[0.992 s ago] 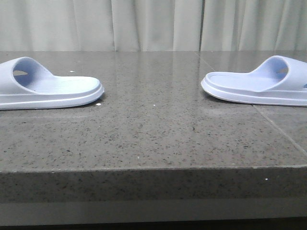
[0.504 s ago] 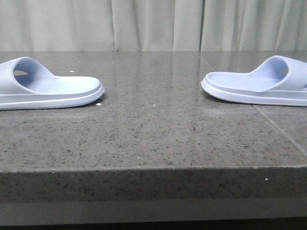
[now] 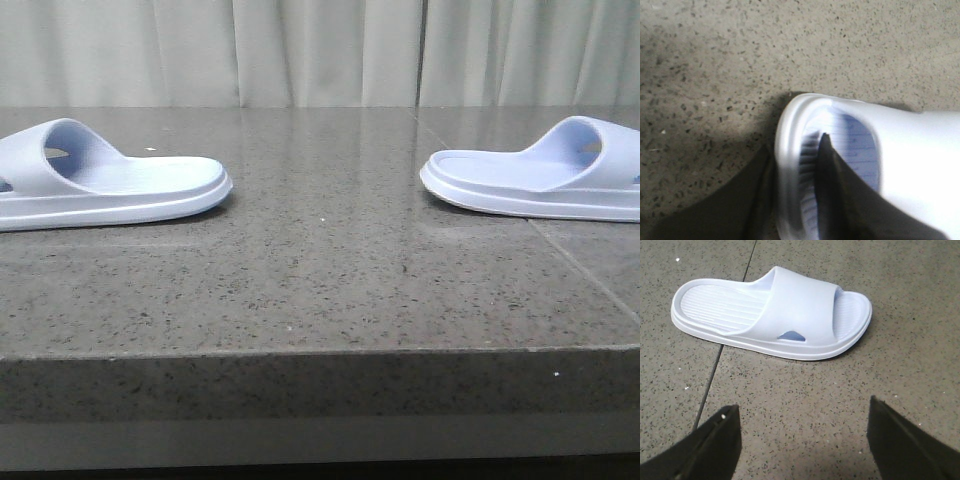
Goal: Insert blue slippers together front up
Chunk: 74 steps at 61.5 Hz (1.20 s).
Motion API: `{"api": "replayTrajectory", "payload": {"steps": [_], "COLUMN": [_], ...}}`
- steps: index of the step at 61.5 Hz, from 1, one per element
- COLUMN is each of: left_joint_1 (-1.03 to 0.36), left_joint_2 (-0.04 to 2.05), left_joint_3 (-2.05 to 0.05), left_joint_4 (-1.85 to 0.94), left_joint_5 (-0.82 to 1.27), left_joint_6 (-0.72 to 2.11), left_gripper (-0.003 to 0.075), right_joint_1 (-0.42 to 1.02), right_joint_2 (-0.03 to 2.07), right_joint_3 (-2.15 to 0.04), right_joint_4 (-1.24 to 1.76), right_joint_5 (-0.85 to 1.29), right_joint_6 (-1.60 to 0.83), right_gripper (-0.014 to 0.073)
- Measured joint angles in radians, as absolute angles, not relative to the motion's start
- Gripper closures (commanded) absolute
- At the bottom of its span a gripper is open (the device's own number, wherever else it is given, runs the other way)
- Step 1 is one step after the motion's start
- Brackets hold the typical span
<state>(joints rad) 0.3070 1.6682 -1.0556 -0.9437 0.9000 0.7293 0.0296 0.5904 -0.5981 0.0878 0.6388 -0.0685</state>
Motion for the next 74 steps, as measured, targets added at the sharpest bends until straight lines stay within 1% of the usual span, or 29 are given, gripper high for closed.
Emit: {"api": "replayTrajectory", "payload": {"steps": [3, 17, 35, 46, 52, 61, 67, 74], "left_joint_1": [0.307, 0.307, 0.307, 0.305, 0.293, 0.222, 0.166, 0.139], "left_joint_2": [1.668, 1.666, 1.556, 1.426, 1.392, 1.39, 1.39, 1.39], "left_joint_3": [-1.056, -1.054, -1.037, -0.933, -0.871, -0.836, -0.834, -0.834], "left_joint_4": [-0.944, -0.995, -1.159, -1.229, -1.294, -1.335, -1.342, -1.348], "left_joint_5": [0.9, 0.91, 1.069, 1.075, 1.075, 1.057, 1.021, 0.985], "left_joint_6": [0.729, 0.753, 0.865, 0.93, 0.963, 1.0, 1.004, 1.007], "left_gripper": [0.074, 0.0741, 0.0741, 0.0741, 0.0741, 0.0741, 0.0741, 0.0741], "right_joint_1": [0.03, 0.03, 0.03, 0.028, 0.015, -0.056, -0.126, -0.204], "right_joint_2": [0.59, 0.59, 0.59, 0.59, 0.592, 0.623, 0.679, 0.759], "right_joint_3": [-0.598, -0.598, -0.598, -0.622, -0.652, -0.708, -0.746, -0.767], "right_joint_4": [0.088, 0.088, 0.088, 0.088, 0.088, 0.088, 0.088, 0.088], "right_joint_5": [0.639, 0.637, 0.637, 0.661, 0.68, 0.722, 0.789, 0.838], "right_joint_6": [-0.069, -0.069, -0.069, -0.039, -0.016, 0.0, 0.007, 0.008], "right_gripper": [0.0053, 0.0053, 0.0053, 0.0053, 0.0053, 0.0053, 0.0053, 0.0053]}}
